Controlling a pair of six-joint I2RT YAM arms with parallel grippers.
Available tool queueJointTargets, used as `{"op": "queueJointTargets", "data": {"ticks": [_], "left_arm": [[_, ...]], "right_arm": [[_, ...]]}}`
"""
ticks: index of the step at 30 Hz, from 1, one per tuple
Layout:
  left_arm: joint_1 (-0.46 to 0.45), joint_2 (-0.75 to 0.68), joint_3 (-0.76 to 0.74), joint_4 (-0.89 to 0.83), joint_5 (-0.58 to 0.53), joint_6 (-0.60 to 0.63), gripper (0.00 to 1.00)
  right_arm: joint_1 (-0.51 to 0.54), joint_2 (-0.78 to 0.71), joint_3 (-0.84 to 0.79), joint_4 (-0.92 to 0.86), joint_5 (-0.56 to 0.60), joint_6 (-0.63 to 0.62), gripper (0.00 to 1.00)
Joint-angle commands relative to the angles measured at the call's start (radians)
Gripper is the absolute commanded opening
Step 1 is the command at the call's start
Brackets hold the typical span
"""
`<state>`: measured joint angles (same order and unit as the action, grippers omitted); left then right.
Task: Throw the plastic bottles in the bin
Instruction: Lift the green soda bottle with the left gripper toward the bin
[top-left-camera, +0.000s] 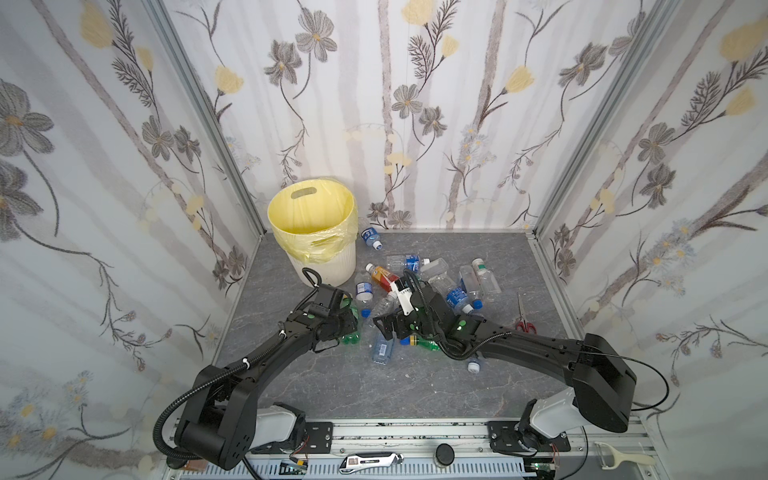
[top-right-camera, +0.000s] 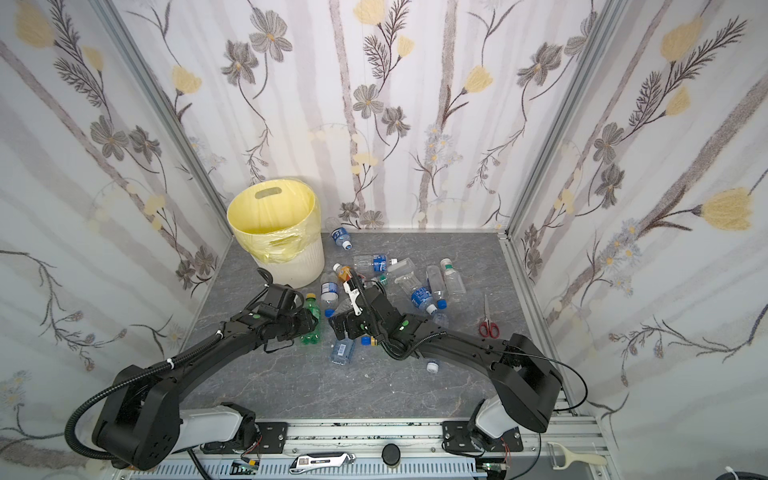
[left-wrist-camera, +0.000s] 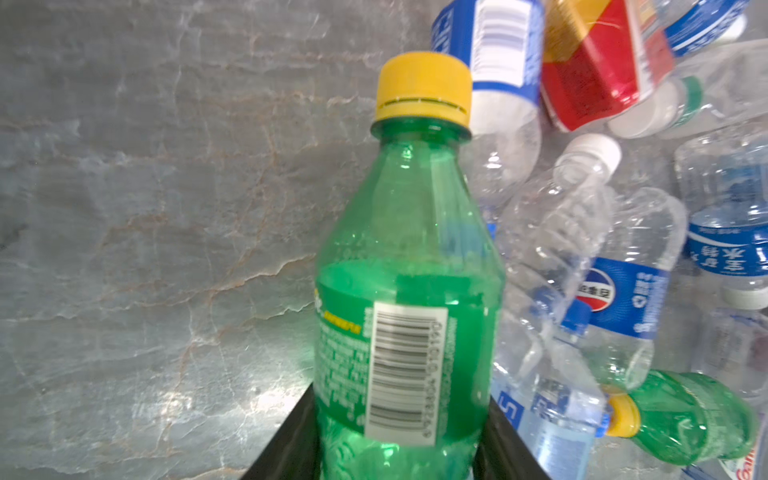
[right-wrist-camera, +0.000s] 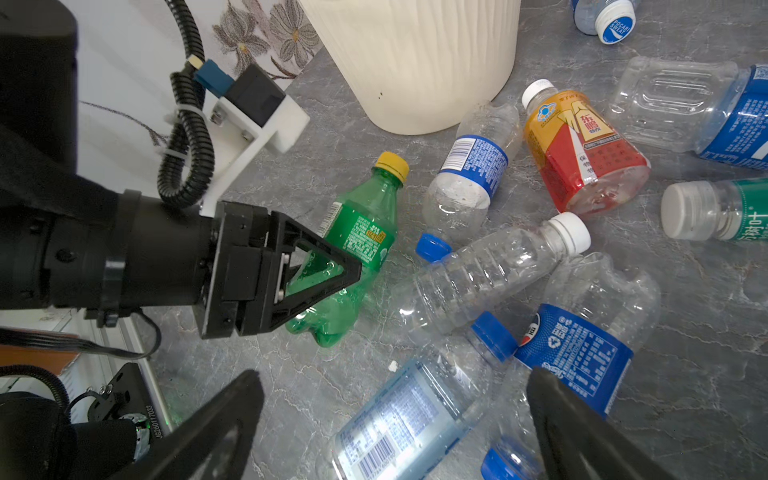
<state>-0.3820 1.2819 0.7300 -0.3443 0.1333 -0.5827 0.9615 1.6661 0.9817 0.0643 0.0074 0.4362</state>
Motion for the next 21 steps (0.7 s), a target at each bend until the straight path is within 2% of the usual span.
{"op": "queueJointTargets", "data": {"ticks": [1, 7, 15, 21], "left_arm": [[0.005, -0.019, 0.037, -0.039, -0.007, 0.006, 0.50], [0.005, -0.103, 0.130, -0.087, -0.023, 0.014, 0.49], [0.006, -0.136, 0.310, -0.156, -0.044, 0.020, 0.48], [0.008, -0.113, 0.499, -0.195, -0.073, 0.053, 0.48]], "right_arm": [[0.003, -0.002, 0.024, 0.035, 0.014, -0.008, 1.00], [0.003, -0.018, 0.077, 0.026, 0.040, -0.035, 1.00], [0.003, -0.019, 0.202, -0.012, 0.072, -0.095, 1.00], [0.000, -0.011, 0.296, -0.007, 0.107, -0.131, 1.00]]}}
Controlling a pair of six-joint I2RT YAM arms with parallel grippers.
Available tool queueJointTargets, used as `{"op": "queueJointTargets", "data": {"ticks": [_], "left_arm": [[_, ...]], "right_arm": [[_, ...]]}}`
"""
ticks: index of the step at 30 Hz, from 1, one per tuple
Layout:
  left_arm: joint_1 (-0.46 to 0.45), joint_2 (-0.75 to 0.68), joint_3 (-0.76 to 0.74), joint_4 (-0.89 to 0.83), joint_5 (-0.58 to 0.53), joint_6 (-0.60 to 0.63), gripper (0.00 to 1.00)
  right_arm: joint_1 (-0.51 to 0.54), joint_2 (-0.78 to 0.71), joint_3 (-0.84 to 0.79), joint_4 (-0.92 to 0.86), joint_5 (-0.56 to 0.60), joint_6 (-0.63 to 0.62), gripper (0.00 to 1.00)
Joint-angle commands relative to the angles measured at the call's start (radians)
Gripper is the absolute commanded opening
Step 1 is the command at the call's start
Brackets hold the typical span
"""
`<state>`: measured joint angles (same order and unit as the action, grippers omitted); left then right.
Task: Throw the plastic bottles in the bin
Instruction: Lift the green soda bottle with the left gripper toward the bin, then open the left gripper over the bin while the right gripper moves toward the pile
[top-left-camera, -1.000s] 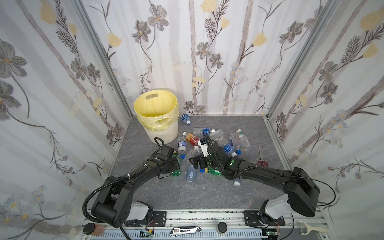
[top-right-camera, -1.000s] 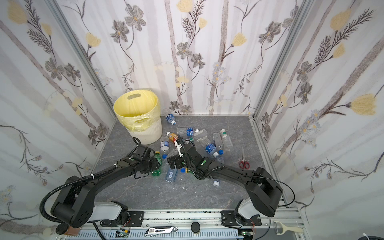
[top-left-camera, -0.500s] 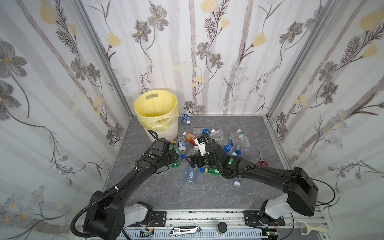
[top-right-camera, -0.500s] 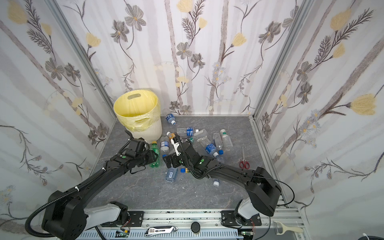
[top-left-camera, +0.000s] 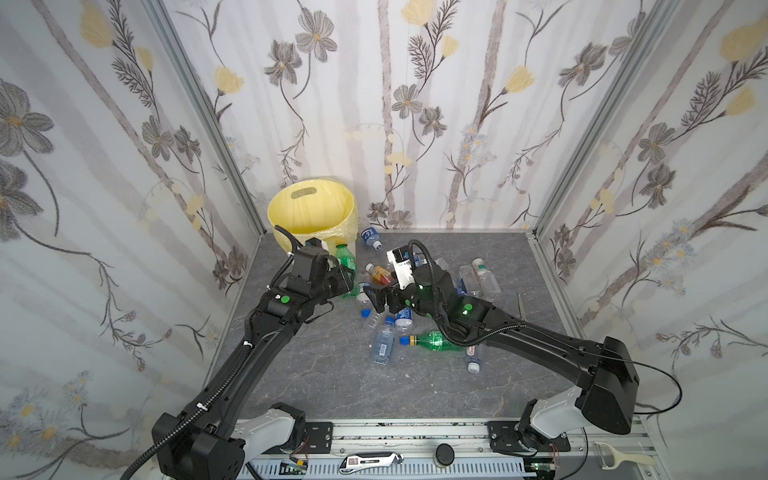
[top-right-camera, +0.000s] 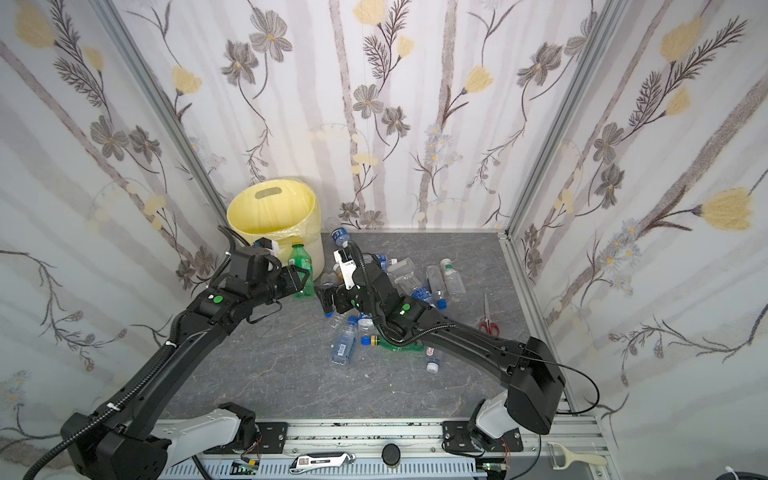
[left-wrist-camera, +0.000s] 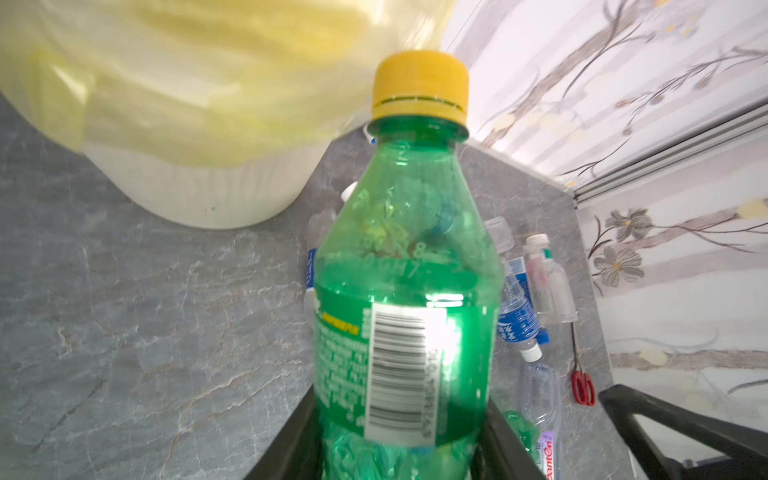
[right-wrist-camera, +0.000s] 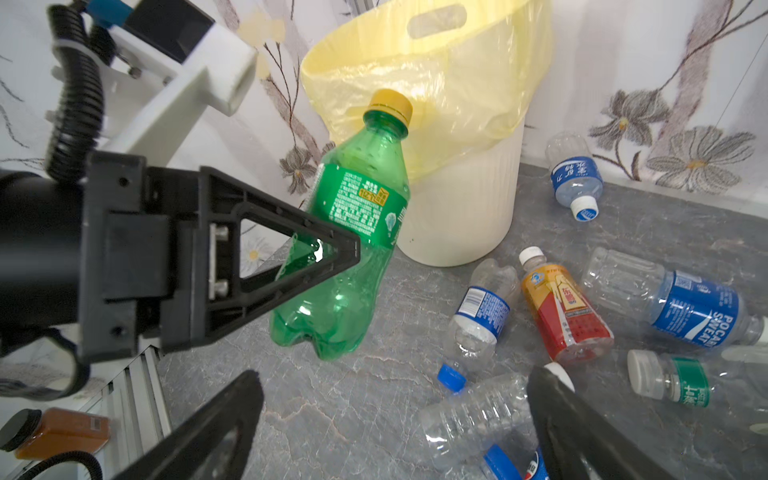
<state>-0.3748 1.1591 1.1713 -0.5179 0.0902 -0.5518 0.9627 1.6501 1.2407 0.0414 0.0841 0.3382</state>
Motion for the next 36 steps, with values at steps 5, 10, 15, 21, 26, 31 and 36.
{"op": "queueJointTargets", "data": {"ticks": [5, 10, 15, 21, 26, 31, 36], "left_arm": [[0.006, 0.044, 0.242, -0.035, -0.069, 0.055, 0.48], [0.036, 0.095, 0.417, -0.043, -0.080, 0.091, 0.48], [0.079, 0.178, 0.574, -0.045, -0.084, 0.120, 0.48], [0.155, 0.275, 0.775, -0.046, -0.034, 0.125, 0.48], [0.227, 0.381, 0.929, -0.048, 0.031, 0.107, 0.48], [0.340, 0.572, 0.929, -0.068, 0.189, 0.065, 0.50], [0.348, 0.578, 0.907, -0.108, 0.192, 0.055, 0.86]], "right_arm": [[-0.011, 0.016, 0.131, -0.005, 0.048, -0.065, 1.00], [-0.029, 0.029, 0.208, -0.019, 0.046, -0.078, 1.00], [-0.048, 0.038, 0.286, -0.043, 0.052, -0.102, 1.00], [-0.076, 0.026, 0.345, -0.049, 0.068, -0.125, 1.00], [-0.092, 0.025, 0.343, -0.052, 0.060, -0.119, 1.00], [-0.093, 0.029, 0.295, -0.039, 0.041, -0.085, 1.00], [-0.093, 0.012, 0.248, -0.031, 0.032, -0.062, 1.00]]}}
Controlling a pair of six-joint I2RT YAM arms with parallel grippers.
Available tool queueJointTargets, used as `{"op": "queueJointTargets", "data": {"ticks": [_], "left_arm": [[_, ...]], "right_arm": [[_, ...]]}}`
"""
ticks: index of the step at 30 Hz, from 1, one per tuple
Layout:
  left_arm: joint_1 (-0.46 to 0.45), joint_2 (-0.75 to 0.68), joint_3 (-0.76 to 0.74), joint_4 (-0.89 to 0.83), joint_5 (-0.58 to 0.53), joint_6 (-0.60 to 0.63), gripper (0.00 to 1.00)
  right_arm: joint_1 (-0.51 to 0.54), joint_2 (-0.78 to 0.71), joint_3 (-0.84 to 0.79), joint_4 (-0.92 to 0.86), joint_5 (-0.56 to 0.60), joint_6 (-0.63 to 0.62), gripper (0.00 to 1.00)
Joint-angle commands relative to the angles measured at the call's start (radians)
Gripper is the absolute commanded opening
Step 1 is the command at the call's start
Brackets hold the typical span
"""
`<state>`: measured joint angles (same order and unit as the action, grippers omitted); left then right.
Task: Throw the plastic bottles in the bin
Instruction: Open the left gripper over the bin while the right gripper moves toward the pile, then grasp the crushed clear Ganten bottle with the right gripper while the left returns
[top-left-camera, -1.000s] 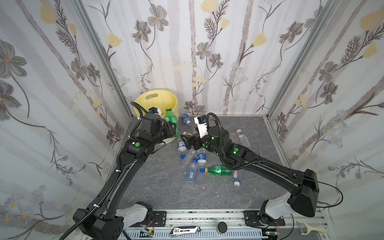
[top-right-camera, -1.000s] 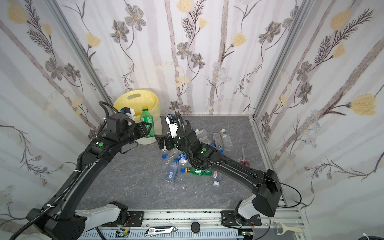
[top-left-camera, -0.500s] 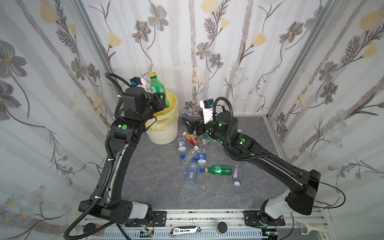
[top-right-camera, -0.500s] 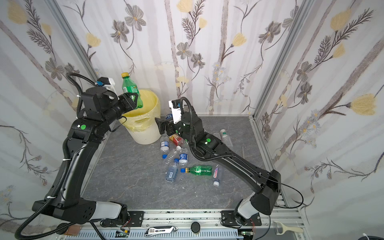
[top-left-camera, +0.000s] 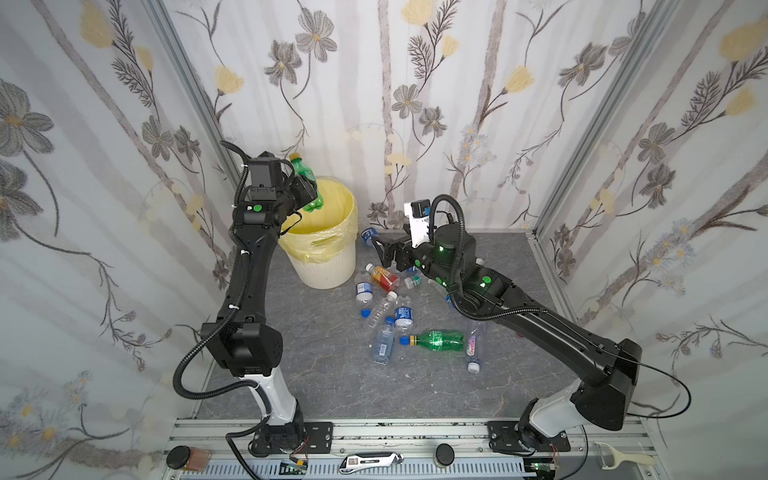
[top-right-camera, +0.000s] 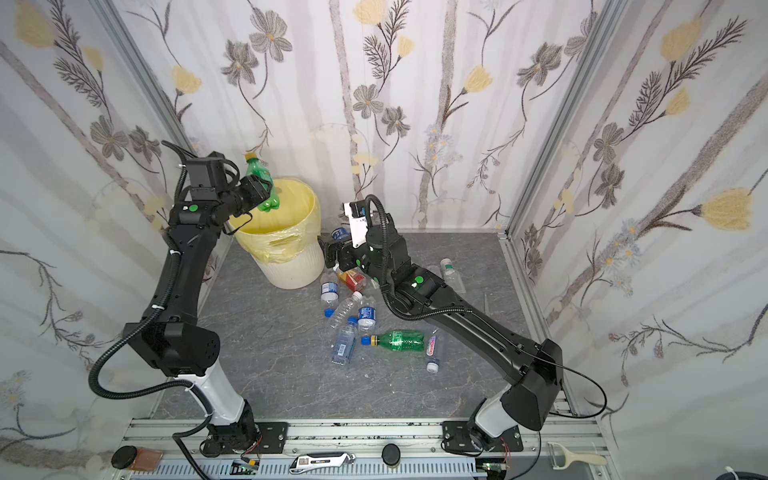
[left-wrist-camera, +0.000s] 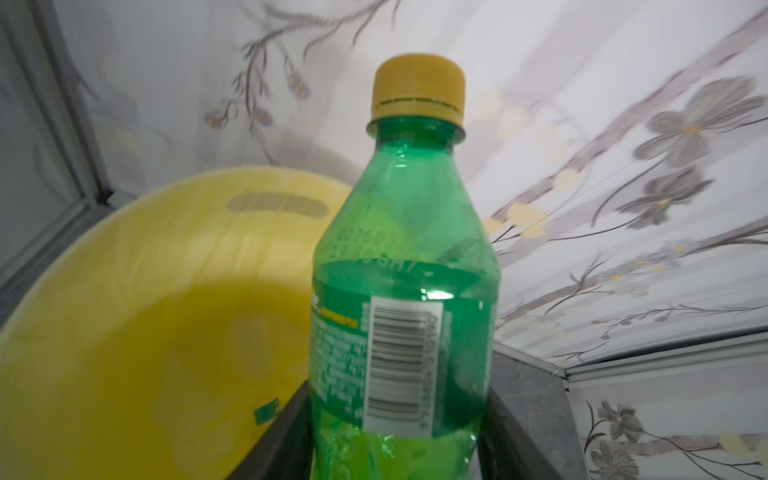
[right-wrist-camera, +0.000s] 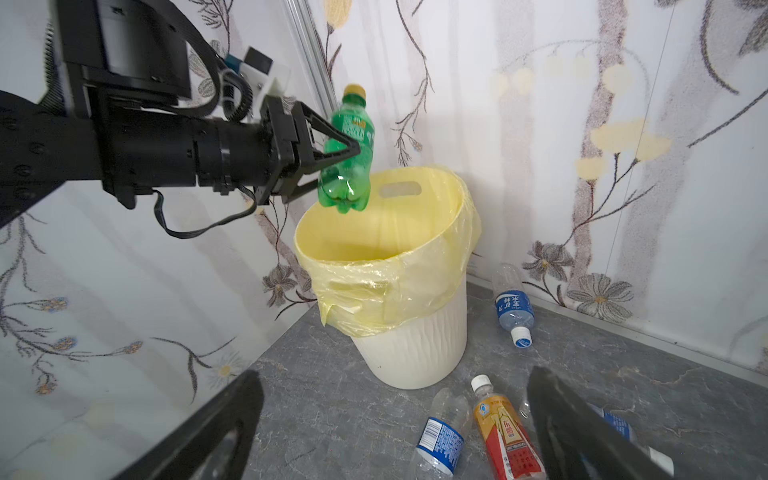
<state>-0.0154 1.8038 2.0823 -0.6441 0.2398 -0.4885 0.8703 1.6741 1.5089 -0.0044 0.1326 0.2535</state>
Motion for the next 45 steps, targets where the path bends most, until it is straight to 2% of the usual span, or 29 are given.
{"op": "queueJointTargets", "data": {"ticks": [1, 10, 16, 22, 28, 35, 39, 45], "left_arm": [[-0.012, -0.082, -0.012, 0.018, 0.040, -0.005, 0.99], [-0.013, -0.172, -0.066, 0.018, 0.035, -0.007, 1.00], [-0.060, -0.213, -0.095, 0.019, 0.018, -0.013, 1.00], [-0.173, -0.256, -0.136, 0.020, -0.050, -0.001, 1.00], [-0.319, -0.296, -0.215, 0.035, -0.157, 0.022, 1.00], [-0.449, -0.375, -0.441, 0.191, -0.200, -0.037, 1.00], [-0.522, -0.405, -0.571, 0.272, -0.211, -0.069, 1.00], [-0.641, -0.449, -0.740, 0.388, -0.249, -0.113, 1.00]], "right_arm": [[-0.001, -0.019, -0.032, 0.022, -0.012, 0.023, 1.00], [-0.002, -0.038, -0.073, 0.037, -0.029, 0.052, 1.00], [-0.005, -0.072, -0.130, 0.044, 0.000, 0.055, 1.00], [-0.023, -0.148, -0.212, 0.041, 0.030, 0.065, 1.00], [-0.081, -0.237, -0.373, 0.013, 0.108, 0.140, 1.00], [-0.151, -0.388, -0.608, -0.057, 0.227, 0.262, 1.00], [-0.208, -0.496, -0.747, -0.104, 0.227, 0.333, 1.00], [-0.292, -0.596, -0.927, -0.141, 0.165, 0.405, 1.00]]}}
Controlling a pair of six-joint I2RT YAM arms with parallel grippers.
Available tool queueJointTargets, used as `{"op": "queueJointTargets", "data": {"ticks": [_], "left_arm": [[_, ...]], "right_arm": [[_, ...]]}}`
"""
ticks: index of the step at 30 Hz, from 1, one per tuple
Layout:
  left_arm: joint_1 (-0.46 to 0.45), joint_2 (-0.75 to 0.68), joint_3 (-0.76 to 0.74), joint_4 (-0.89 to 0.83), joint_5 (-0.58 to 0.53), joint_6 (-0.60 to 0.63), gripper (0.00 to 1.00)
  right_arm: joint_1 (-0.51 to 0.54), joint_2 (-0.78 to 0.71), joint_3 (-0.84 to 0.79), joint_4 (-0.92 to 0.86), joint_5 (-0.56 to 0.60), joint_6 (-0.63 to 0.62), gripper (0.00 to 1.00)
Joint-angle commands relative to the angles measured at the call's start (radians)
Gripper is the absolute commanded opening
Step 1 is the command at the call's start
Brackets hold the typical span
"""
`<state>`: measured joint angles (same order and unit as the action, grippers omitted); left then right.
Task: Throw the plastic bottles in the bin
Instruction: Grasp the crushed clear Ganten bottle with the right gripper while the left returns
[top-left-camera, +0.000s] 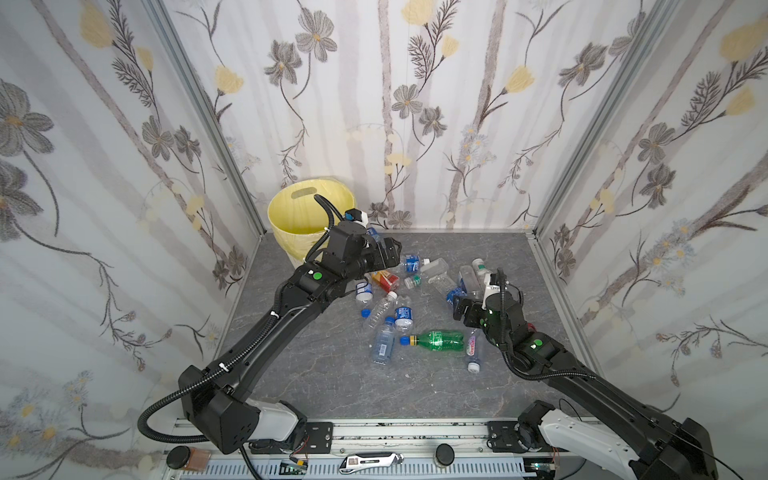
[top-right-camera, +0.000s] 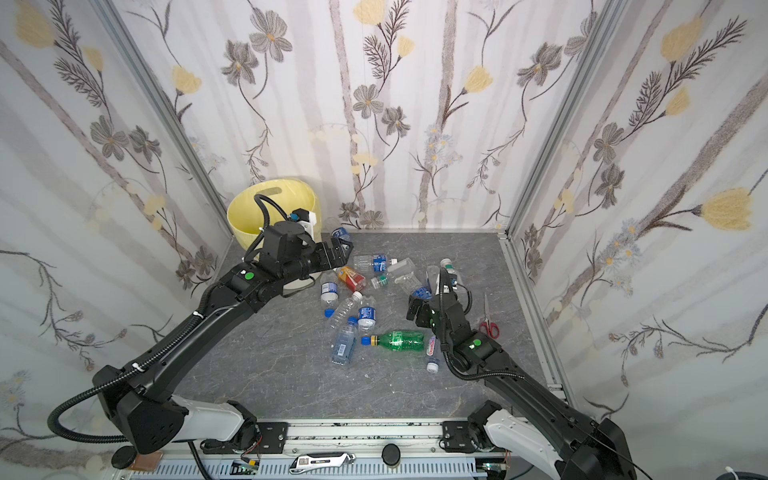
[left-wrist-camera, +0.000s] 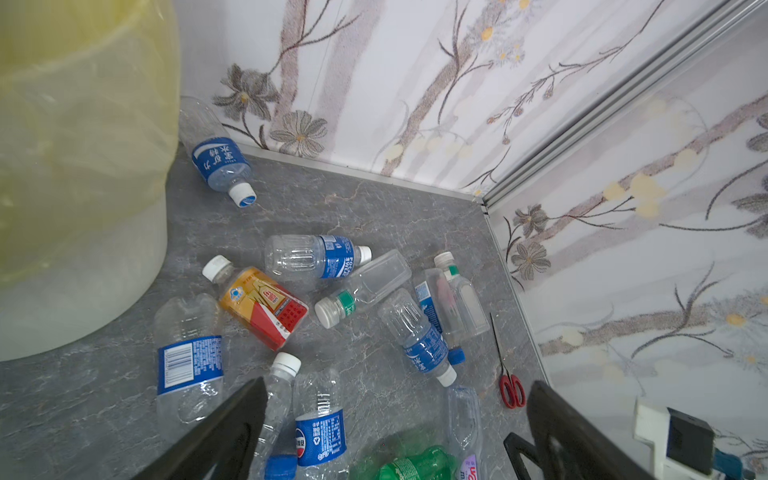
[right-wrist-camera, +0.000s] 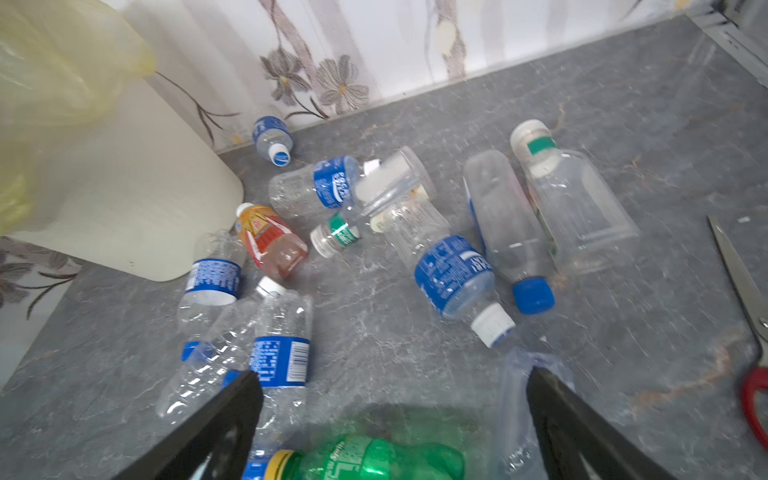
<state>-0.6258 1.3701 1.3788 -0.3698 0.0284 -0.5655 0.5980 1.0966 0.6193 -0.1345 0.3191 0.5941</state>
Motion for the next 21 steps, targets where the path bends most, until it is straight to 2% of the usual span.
{"op": "queueJointTargets", "data": {"ticks": [1, 11, 21], "left_arm": [[-0.045, -0.021, -0.056, 0.121, -0.046, -0.042, 1.00], [-0.151, -0.053, -0.231, 0.196, -0.071, -0.091, 1.00], [-0.169, -0.043, -0.308, 0.251, -0.056, -0.119, 1.00]], "right_arm": [[-0.034, -0.024, -0.059, -0.011, -0.038, 0.074, 1.00], [-0.105, 0.005, -0.195, 0.002, -0.103, 0.133, 1.00], [-0.159, 0.128, -0.219, 0.079, -0.204, 0.125, 0.94]]}}
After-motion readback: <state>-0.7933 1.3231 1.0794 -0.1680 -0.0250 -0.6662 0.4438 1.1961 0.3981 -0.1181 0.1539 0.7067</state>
